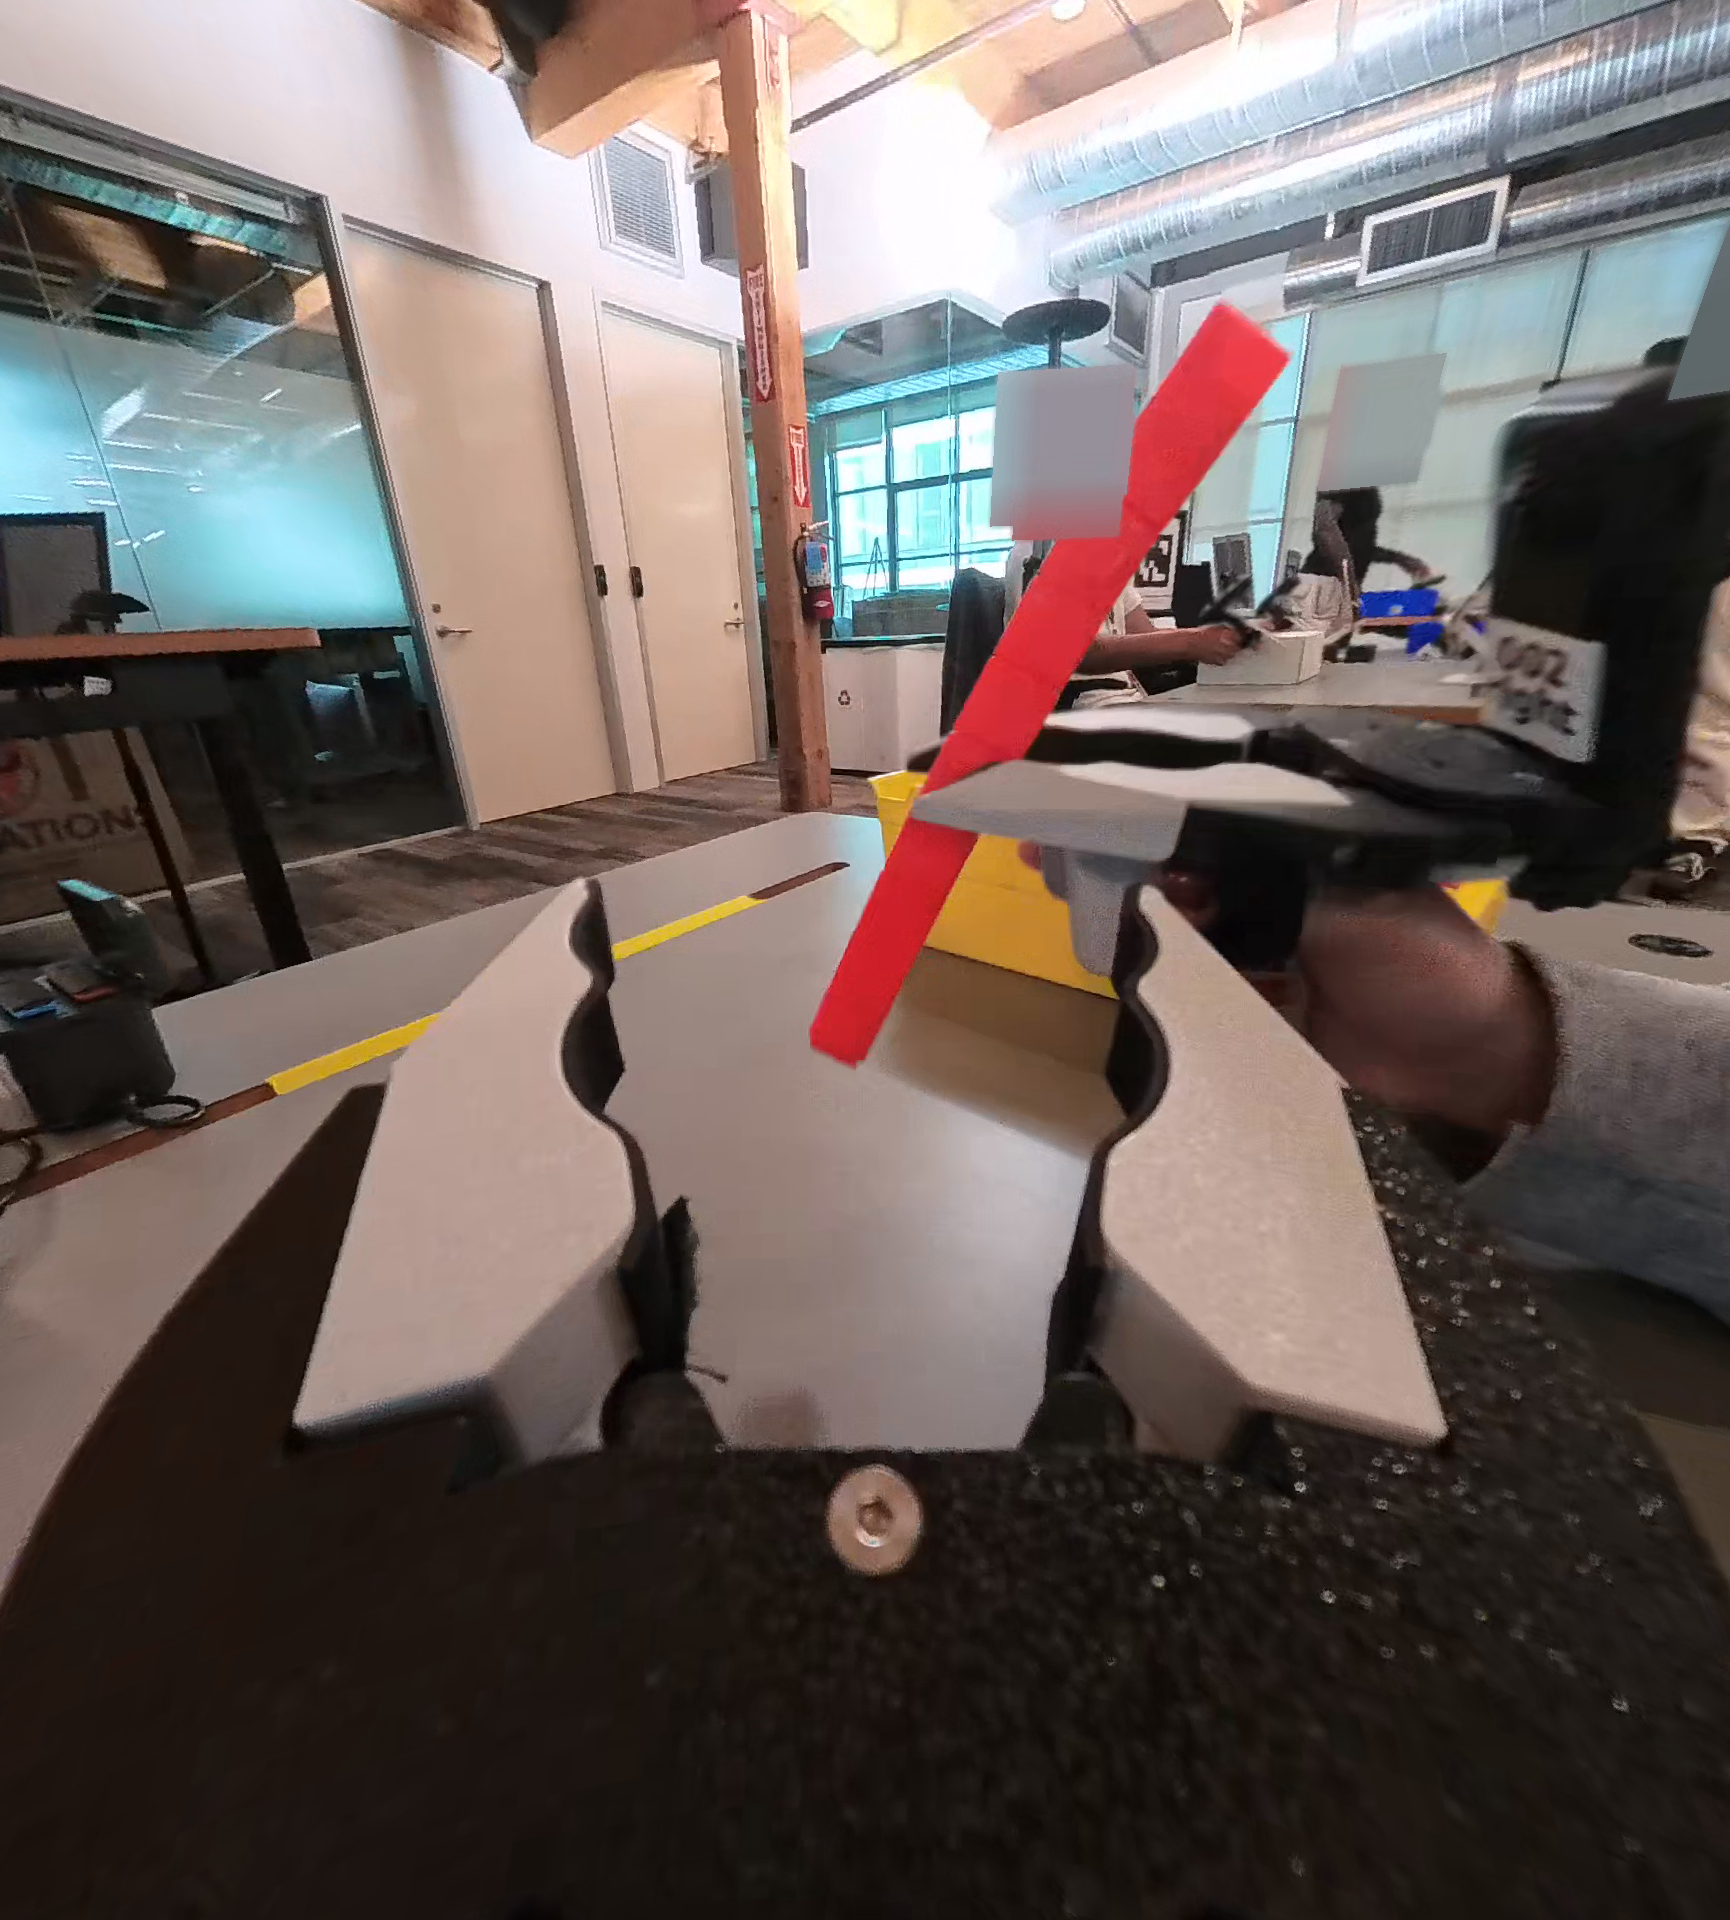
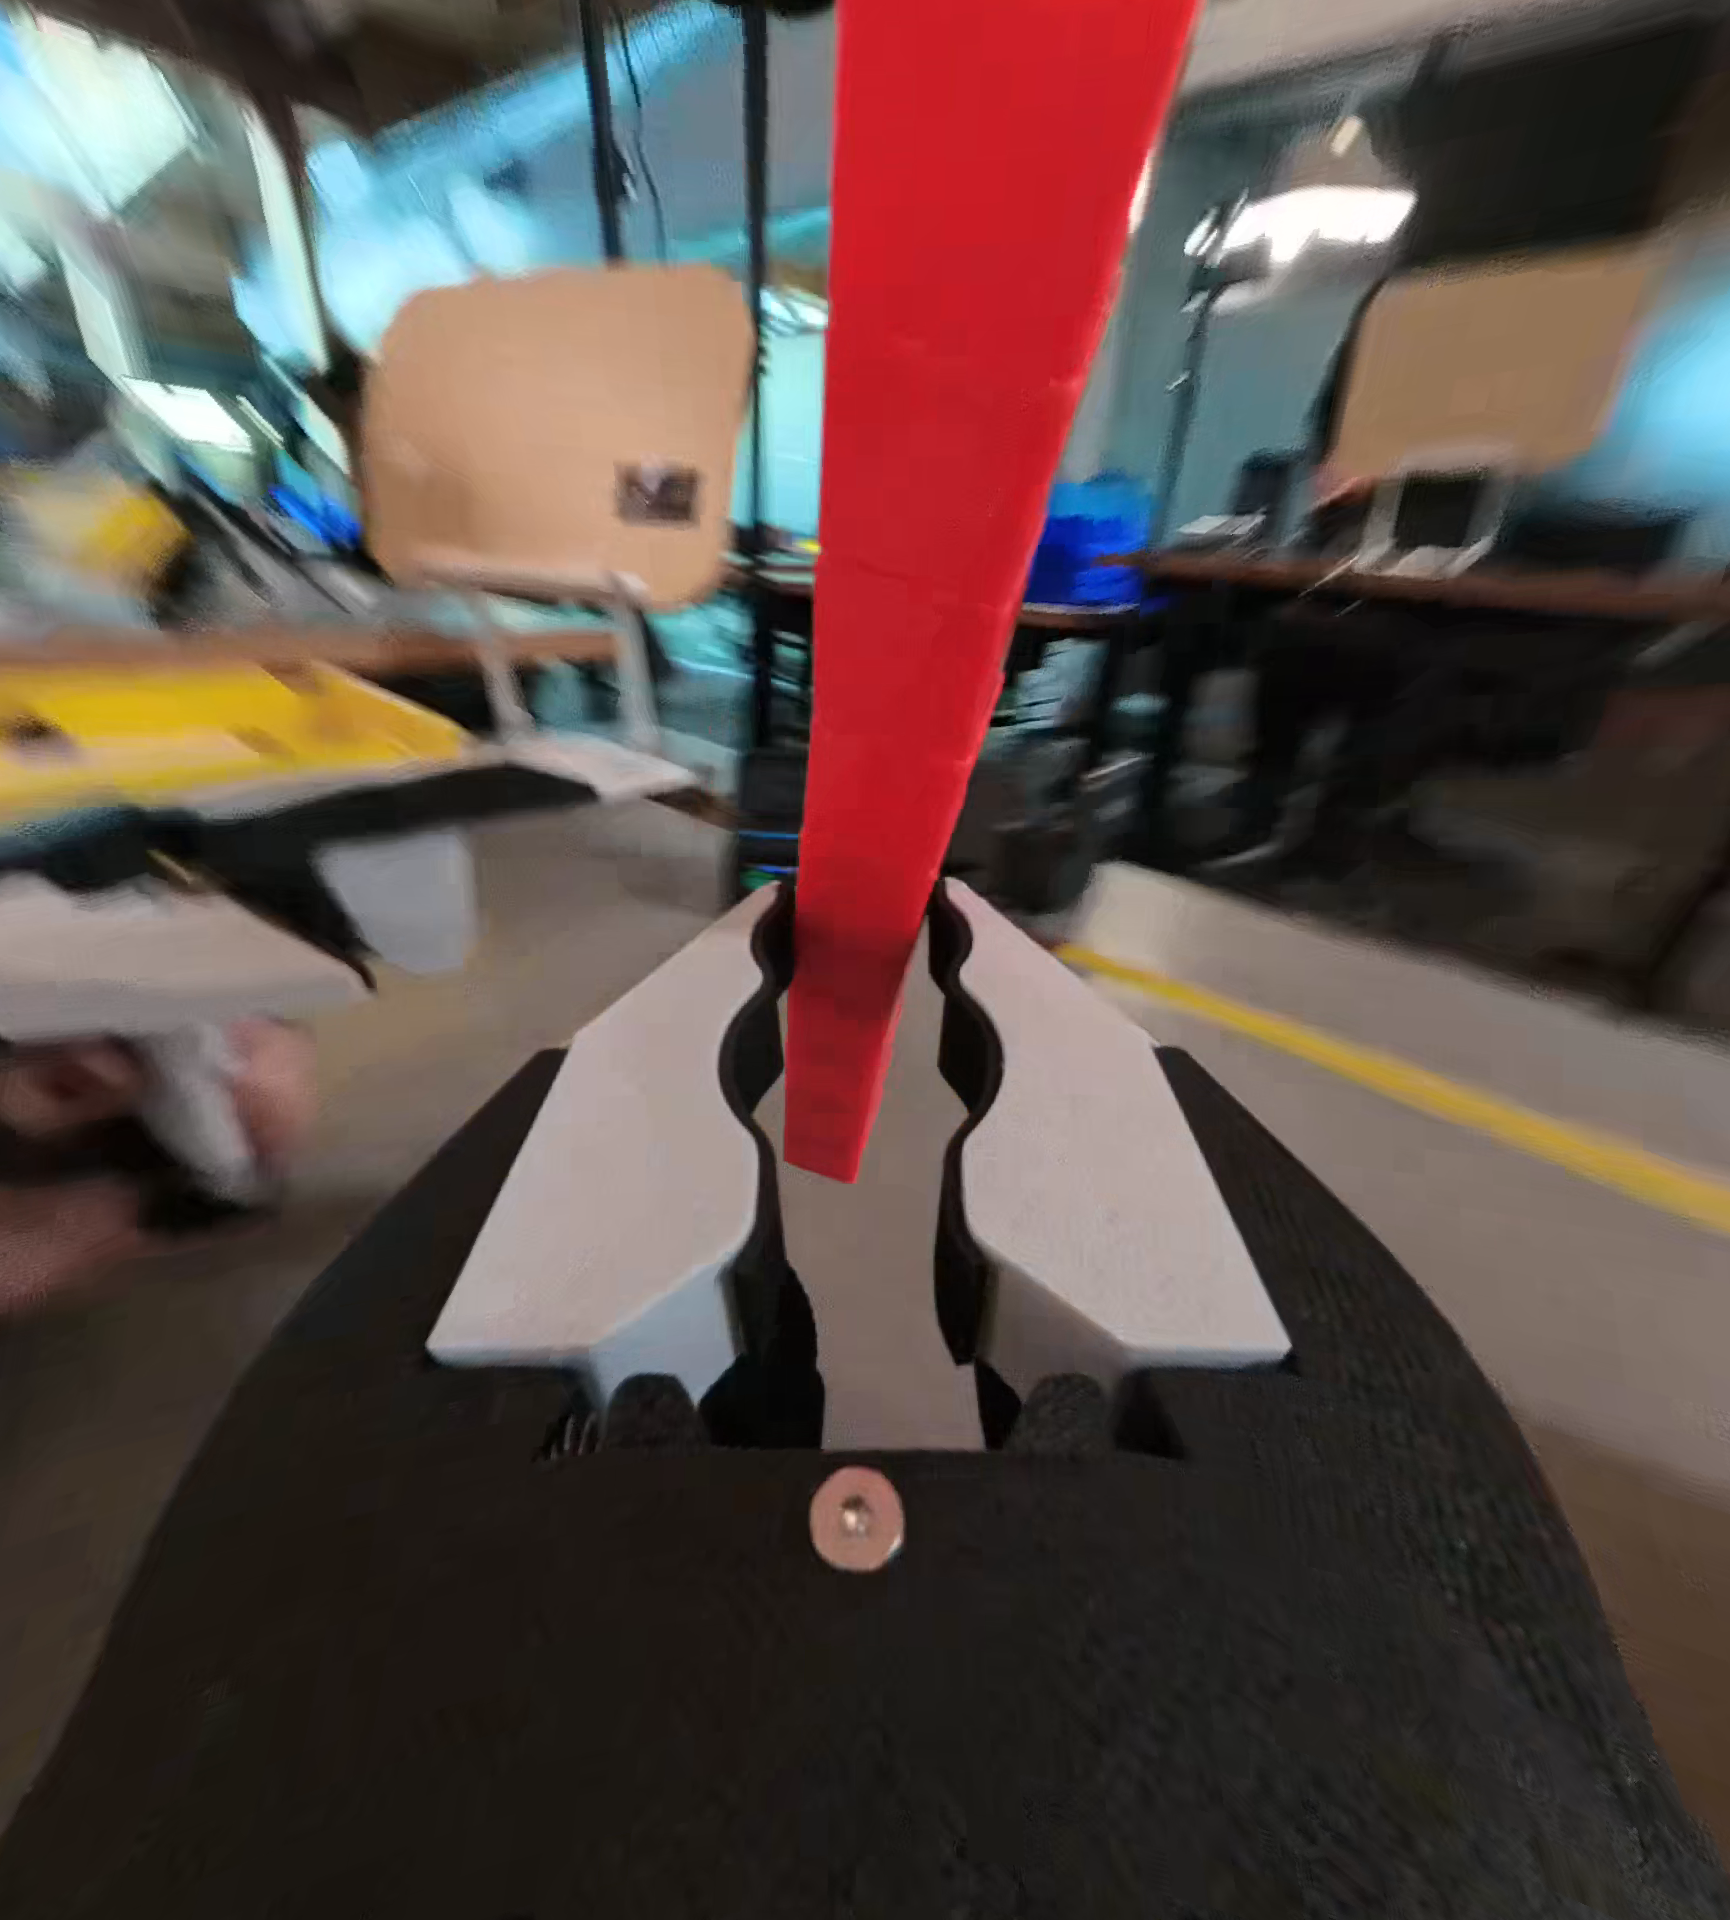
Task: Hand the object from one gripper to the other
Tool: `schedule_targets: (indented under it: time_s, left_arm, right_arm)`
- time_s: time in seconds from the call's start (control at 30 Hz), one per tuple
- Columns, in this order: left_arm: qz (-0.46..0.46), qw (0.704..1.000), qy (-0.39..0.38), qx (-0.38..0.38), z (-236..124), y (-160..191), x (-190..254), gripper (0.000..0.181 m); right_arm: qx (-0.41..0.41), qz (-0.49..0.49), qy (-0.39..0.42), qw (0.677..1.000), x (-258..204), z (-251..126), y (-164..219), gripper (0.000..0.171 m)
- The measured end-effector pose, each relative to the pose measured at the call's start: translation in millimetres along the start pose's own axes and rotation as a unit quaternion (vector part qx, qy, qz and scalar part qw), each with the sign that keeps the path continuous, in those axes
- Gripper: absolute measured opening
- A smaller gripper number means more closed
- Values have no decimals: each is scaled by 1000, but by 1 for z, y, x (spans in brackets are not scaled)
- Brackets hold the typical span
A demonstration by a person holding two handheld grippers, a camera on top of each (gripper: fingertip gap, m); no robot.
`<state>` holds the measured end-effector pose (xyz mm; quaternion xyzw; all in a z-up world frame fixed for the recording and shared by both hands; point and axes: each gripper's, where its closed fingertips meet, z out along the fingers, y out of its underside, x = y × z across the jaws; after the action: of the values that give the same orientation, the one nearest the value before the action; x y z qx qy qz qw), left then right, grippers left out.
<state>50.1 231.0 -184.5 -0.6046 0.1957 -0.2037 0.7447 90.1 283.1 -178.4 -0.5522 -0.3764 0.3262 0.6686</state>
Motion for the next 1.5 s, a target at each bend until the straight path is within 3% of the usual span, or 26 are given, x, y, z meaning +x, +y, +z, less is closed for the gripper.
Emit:
schedule_targets:
  time_s: [0.07, 0.2, 0.4, 0.5, 0.57, 0.67, 0.73, 0.83, 0.9, 1.0, 1.07, 1.17, 1.23, 1.27, 1.37, 1.43, 1.5]
  left_arm:
    - [25, 1000, 3, -1, 2, 0, 8, 91]
    - [138, 990, 1, -2, 6, -4, 33, 76]
    - [228, 974, -7, 3, 8, -6, 53, 35]
    - [215, 976, -19, 18, 4, -14, 49, 21]
    - [162, 986, -17, 39, 1, -22, 43, 20]
    - [57, 996, -17, 72, -5, -28, 25, 20]
    - [-29, 994, -1, 104, -12, -34, 13, 20]
    - [-150, 977, 43, 146, -20, -40, 0, 20]
    - [-212, 963, 78, 146, -20, -37, -4, 19]
    - [-273, 945, 119, 136, -19, -32, -5, 20]
    - [-284, 942, 121, 134, -19, -31, -9, 20]
    - [-180, 980, 40, 79, -18, -24, -22, 45]
    - [7, 998, -58, 5, -22, -15, -34, 63]
    - [123, 986, -110, -33, -26, -12, -40, 72]
    - [421, 881, -186, -107, -33, -6, -36, 99]
    - [545, 803, -188, -154, -27, 6, -29, 92]
    - [612, 745, -168, -204, -17, 25, -24, 86]
  right_arm:
    - [-2, -172, 59, 983, 1, -2, -3, 24]
    - [-5, -420, 110, 901, -14, -2, -2, 24]
    - [-8, -528, 95, 844, -34, 4, 10, 24]
    - [2, -526, 91, 845, -36, 4, 10, 24]
    - [21, -481, 94, 872, -37, 3, 4, 24]
    - [12, -400, 89, 912, -30, 5, 3, 61]
    - [5, -397, 92, 913, -25, 5, 5, 74]
    - [-3, -435, 97, 895, -23, 5, 9, 77]
    - [-8, -468, 99, 878, -25, 5, 12, 71]
    - [11, -514, 115, 850, -28, 1, 7, 31]
    - [-3, -514, 96, 852, -30, 2, 12, 25]
    - [-44, -483, 78, 871, -26, 4, 21, 22]
    - [-73, -466, 74, 879, -18, 4, 27, 21]
    - [-91, -462, 72, 879, -14, 3, 31, 21]
    - [-136, -468, 65, 871, -6, 2, 43, 21]
    - [-157, -482, 58, 860, -4, 3, 51, 21]
    - [-167, -498, 48, 850, -7, 3, 57, 21]
